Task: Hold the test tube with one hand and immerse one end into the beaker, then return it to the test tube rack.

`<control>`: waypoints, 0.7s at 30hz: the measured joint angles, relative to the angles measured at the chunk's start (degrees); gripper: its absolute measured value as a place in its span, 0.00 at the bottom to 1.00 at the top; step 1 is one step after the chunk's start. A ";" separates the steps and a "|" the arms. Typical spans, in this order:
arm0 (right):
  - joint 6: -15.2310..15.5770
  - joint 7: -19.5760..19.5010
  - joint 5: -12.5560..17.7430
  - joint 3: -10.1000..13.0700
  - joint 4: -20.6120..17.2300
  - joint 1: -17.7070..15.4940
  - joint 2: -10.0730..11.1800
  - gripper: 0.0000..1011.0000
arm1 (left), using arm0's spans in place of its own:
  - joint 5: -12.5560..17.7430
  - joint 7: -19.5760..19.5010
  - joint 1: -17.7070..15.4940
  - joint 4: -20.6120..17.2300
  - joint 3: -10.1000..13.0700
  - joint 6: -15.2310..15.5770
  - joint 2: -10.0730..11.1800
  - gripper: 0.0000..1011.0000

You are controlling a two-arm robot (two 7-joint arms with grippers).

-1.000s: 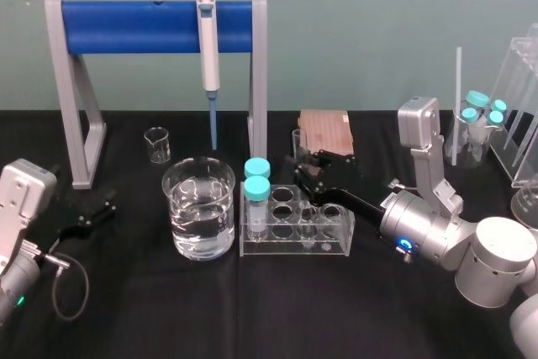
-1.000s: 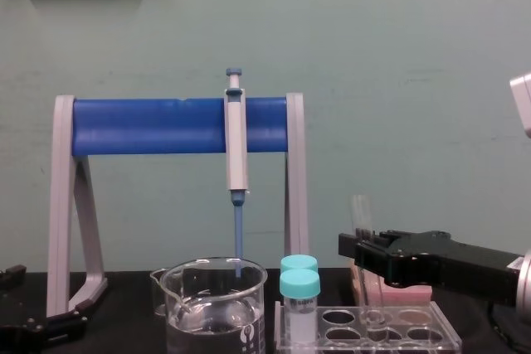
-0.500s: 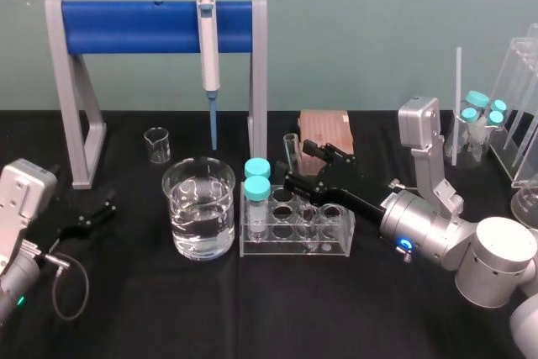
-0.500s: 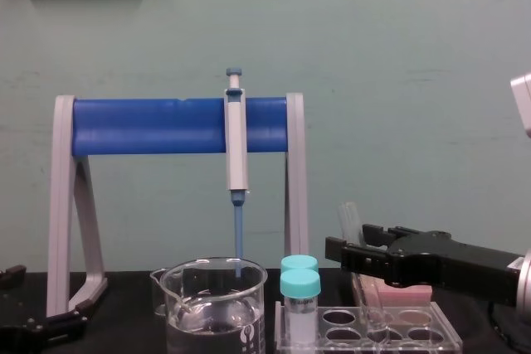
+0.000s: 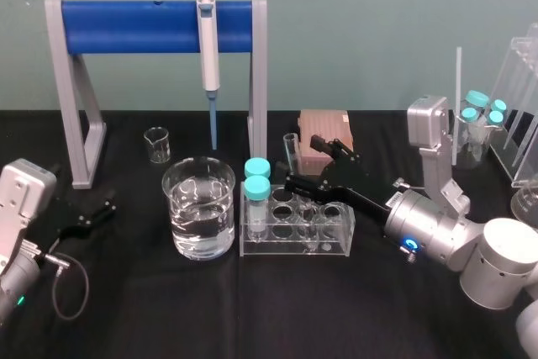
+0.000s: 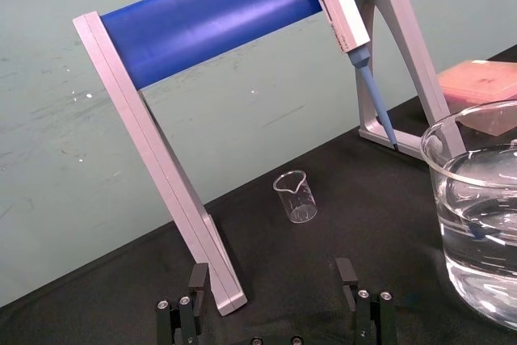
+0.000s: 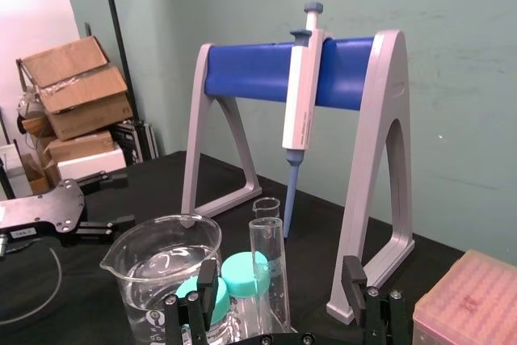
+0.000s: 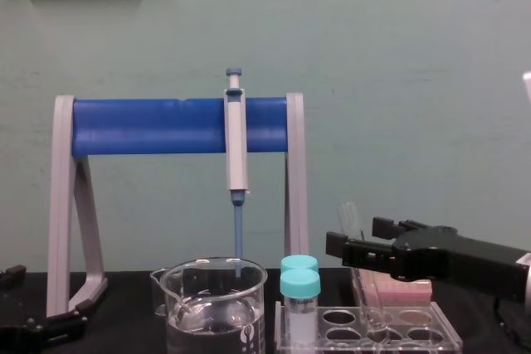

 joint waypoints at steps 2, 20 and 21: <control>-0.13 0.02 0.30 0.34 -1.04 -0.63 0.45 0.99 | 0.00 0.00 0.00 0.00 0.00 0.00 0.00 0.99; -0.21 -10.88 -0.14 7.62 -11.39 -10.76 4.25 0.99 | 0.00 0.00 0.00 0.00 0.00 0.00 0.00 0.99; -0.17 -13.39 -0.87 8.54 -11.58 -11.48 3.68 0.99 | 0.00 0.00 0.00 0.00 0.00 0.00 0.00 0.99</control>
